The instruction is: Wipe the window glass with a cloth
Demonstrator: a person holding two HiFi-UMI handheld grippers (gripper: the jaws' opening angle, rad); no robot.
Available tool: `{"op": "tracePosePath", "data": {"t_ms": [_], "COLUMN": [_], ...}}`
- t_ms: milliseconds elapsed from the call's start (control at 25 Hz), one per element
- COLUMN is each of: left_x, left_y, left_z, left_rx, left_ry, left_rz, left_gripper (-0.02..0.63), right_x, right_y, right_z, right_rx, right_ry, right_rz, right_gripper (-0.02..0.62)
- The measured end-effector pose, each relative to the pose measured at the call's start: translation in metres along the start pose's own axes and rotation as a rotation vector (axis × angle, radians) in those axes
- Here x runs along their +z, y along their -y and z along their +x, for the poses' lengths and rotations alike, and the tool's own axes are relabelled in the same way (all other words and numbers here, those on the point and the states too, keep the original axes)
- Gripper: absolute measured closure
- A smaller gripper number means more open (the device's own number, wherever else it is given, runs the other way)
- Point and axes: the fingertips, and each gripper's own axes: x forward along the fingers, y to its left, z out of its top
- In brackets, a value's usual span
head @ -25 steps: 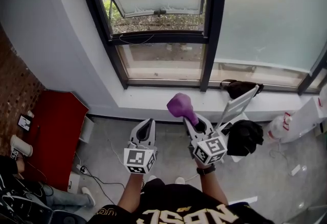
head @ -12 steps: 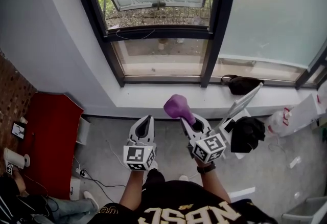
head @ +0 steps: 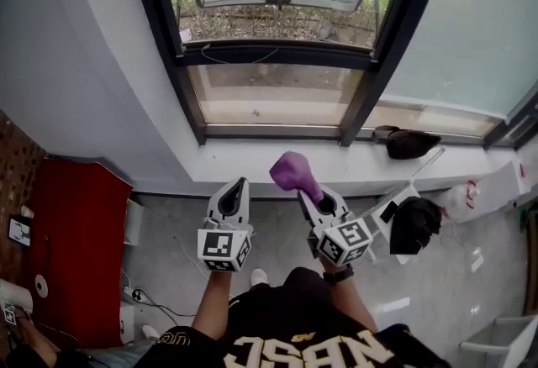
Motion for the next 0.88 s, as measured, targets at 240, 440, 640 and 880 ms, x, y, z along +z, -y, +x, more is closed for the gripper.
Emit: {"op": "tracePosePath", "data": {"t_ms": [240,440,640,880], "left_x": [-0.025,-0.041,-0.050,-0.058], "left_y": [-0.014,-0.026,-0.038,-0.060], "left_z": [0.037,0.086,0.156,0.227], "left_rx": [-0.034,-0.016,0.018,0.097], "left_ry": [-0.052,-0.071,-0.085,-0.055], "left_rz": [-0.028,-0.035,-0.038,-0.074], "left_gripper": [0.588,0.588,0.588,0.588], "right_x": [-0.016,-0.011,0.003,0.005], "right_y": [0.028,0.065,0.123,0.189], "right_z": [0.030,0.074,0.123,0.191], "right_rx": [-0.047,-0.011,0.024,0.088], "right_ry": [-0.041,-0.039,-0.030,-0.018], "right_rz": [0.055,0.065,0.071,0.033], "right_gripper": [0.512,0.512,0.512,0.512]}}
